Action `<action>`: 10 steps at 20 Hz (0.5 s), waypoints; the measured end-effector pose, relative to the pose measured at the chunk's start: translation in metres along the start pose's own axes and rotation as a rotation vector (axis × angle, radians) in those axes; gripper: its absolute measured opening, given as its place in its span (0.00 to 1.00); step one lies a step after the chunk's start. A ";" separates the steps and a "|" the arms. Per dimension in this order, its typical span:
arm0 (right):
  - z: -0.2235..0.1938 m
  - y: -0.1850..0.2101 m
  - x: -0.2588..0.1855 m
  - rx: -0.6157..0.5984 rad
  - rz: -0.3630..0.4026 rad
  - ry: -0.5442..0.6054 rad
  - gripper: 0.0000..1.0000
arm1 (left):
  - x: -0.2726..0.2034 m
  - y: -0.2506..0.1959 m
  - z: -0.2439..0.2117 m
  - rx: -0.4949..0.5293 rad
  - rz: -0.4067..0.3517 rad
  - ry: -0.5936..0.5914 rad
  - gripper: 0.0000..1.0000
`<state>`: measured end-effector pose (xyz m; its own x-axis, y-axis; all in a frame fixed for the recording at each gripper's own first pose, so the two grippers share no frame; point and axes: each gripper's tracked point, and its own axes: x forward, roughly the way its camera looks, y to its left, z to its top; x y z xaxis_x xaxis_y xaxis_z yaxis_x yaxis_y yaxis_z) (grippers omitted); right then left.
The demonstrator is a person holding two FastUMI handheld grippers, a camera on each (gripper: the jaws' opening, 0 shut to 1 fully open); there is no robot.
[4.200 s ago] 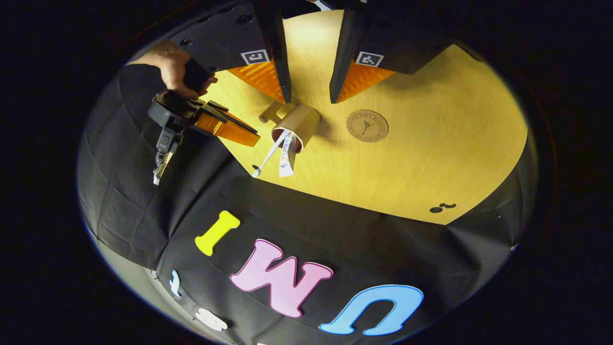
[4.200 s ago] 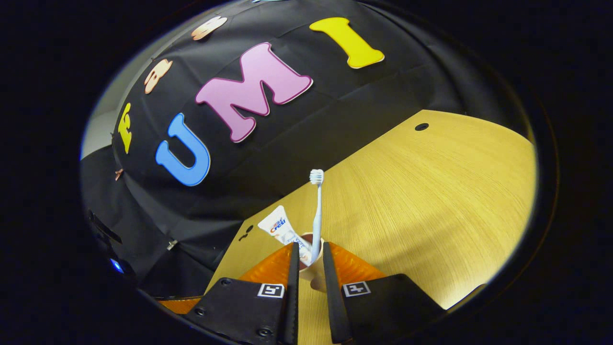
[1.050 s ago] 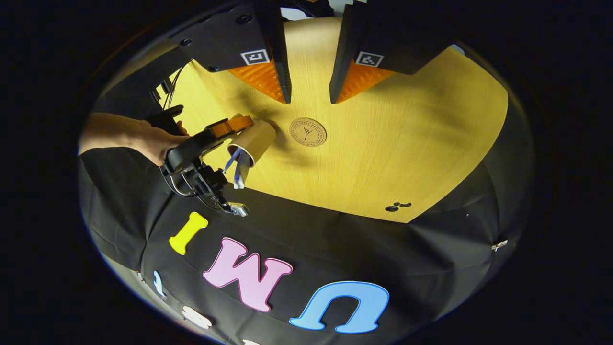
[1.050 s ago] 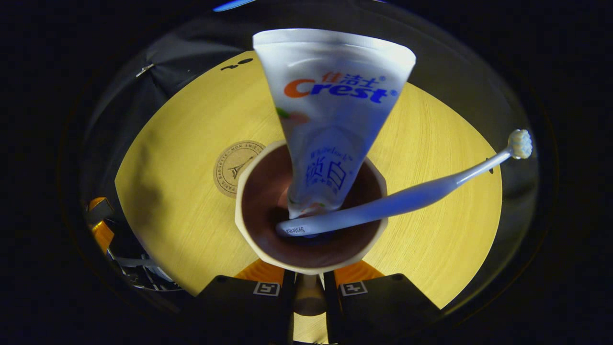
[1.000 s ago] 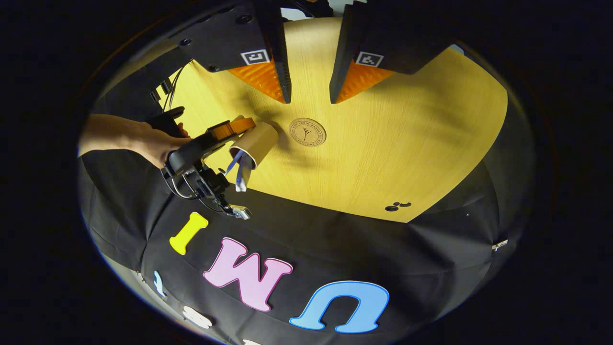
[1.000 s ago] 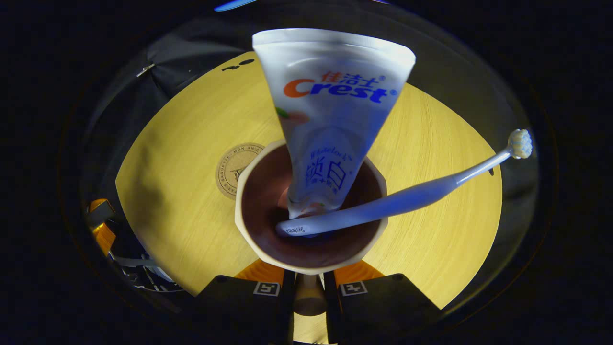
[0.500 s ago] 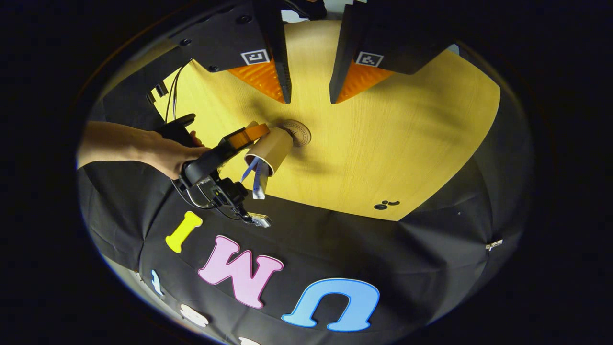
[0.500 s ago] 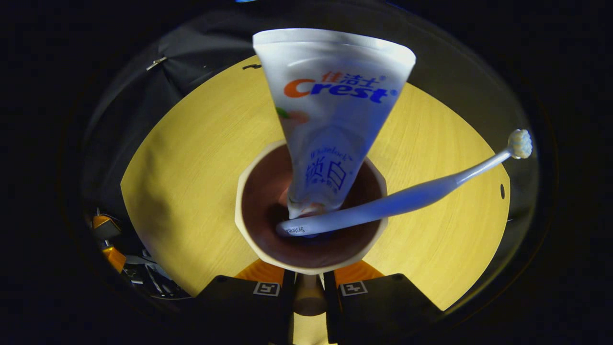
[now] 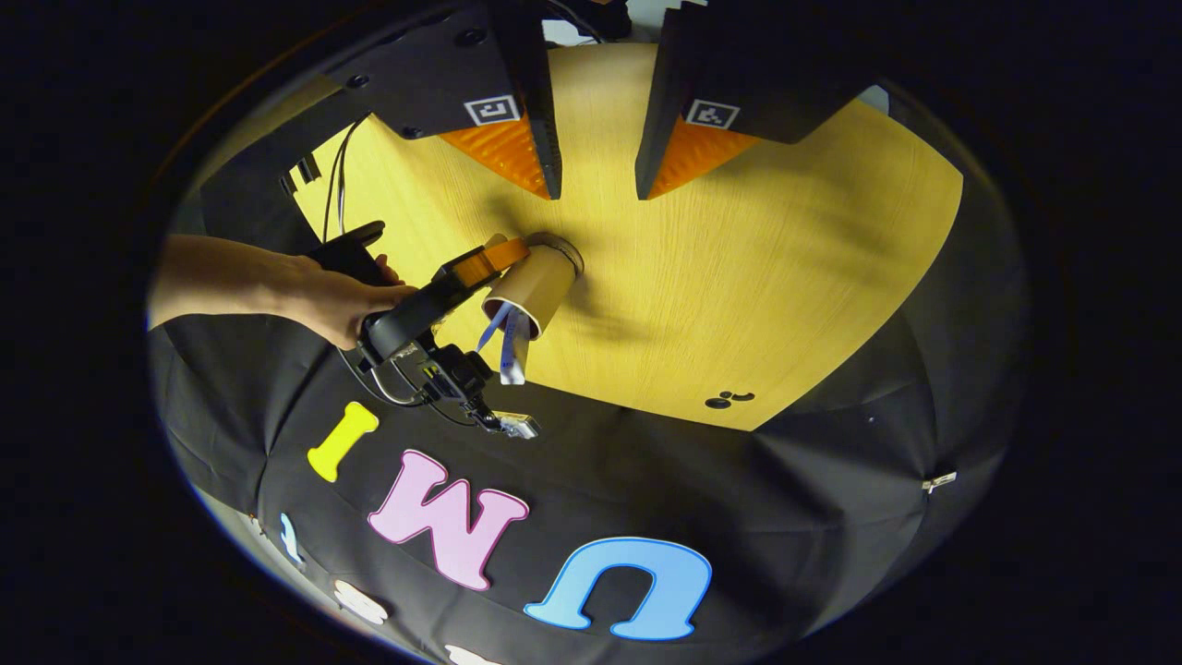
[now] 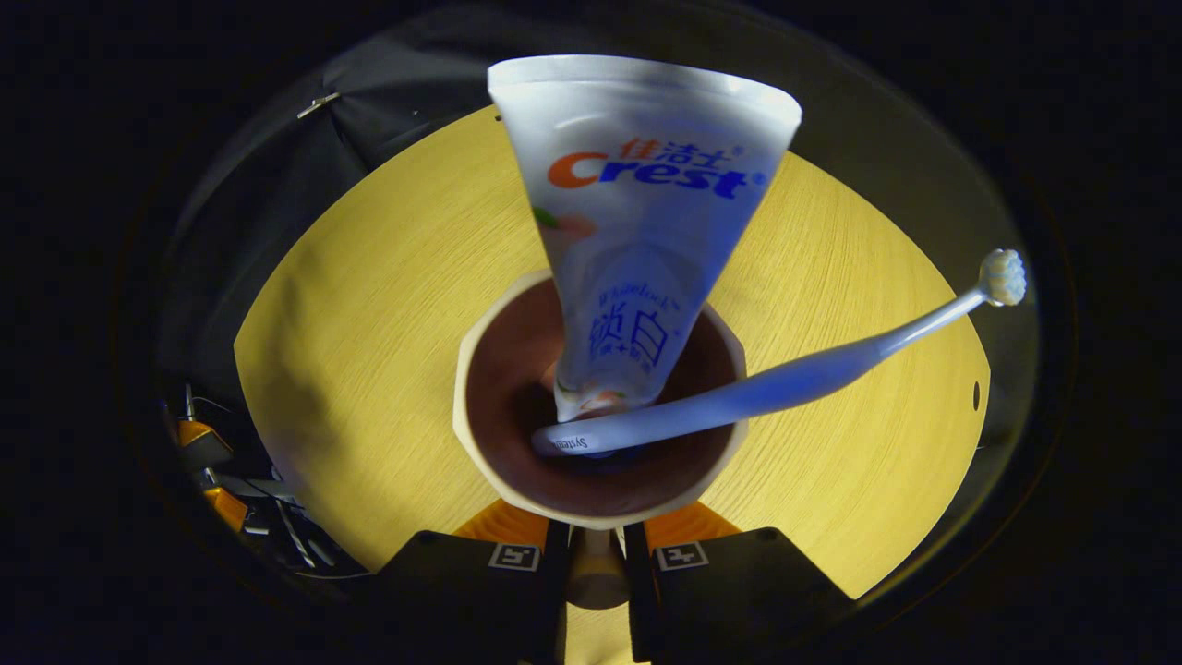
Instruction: Put the toothbrush and toothpaste on the desktop into the cup, then pick up the cup and place it on the coaster on the desktop.
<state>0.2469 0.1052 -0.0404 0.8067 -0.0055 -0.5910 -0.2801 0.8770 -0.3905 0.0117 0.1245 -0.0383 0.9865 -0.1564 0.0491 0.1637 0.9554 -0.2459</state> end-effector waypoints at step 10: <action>-0.001 0.001 0.001 0.006 -0.015 0.025 0.32 | 0.000 -0.001 0.001 0.000 0.001 0.002 0.51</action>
<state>0.2468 0.1053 -0.0422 0.7974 -0.0302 -0.6027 -0.2651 0.8797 -0.3948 0.0119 0.1236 -0.0374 0.9867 -0.1560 0.0465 0.1627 0.9557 -0.2455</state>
